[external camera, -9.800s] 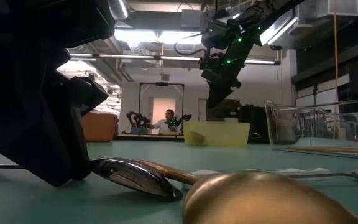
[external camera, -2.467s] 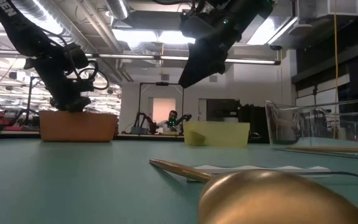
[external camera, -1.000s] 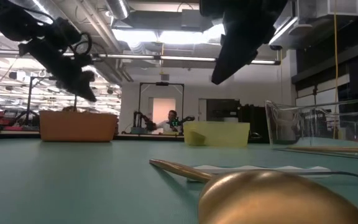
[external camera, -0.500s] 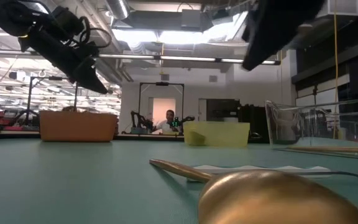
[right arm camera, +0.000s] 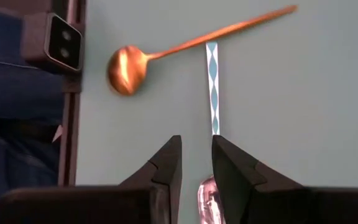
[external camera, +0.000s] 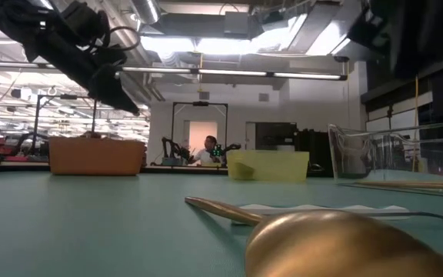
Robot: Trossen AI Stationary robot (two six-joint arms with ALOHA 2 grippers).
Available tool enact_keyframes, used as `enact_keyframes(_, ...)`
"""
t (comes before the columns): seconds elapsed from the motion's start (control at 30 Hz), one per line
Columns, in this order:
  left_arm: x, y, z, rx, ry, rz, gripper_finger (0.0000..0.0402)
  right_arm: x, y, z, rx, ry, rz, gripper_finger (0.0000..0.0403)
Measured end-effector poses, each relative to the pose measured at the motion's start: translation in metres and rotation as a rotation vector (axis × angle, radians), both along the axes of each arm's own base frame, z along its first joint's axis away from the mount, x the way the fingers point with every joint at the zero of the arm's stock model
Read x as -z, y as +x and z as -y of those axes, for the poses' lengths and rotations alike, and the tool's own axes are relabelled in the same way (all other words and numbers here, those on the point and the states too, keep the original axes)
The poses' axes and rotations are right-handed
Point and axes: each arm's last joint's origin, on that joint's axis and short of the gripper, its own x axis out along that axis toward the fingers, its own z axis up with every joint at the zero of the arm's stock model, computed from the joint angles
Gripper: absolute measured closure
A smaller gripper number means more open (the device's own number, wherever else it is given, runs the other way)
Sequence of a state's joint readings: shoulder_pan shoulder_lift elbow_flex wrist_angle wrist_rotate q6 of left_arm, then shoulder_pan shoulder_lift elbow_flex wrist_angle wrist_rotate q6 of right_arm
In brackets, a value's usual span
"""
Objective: Sort silverware by color (type)
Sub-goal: Put the white and green spoon into the yellow bin
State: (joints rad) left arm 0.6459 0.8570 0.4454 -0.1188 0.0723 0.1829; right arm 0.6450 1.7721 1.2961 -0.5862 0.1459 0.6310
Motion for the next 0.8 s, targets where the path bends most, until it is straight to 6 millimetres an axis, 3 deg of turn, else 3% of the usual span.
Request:
enact_keyframes(0.47,0.0,0.008,0.012,0.077,0.003,-0.002,0.0328,0.053,0.01,-0.009,0.013,-0.079,-0.126,0.0322)
enact_keyframes(0.8,0.0,0.01,0.016,0.101,0.004,-0.002,0.0328,0.073,0.014,-0.01,0.035,-0.154,-0.134,0.0322)
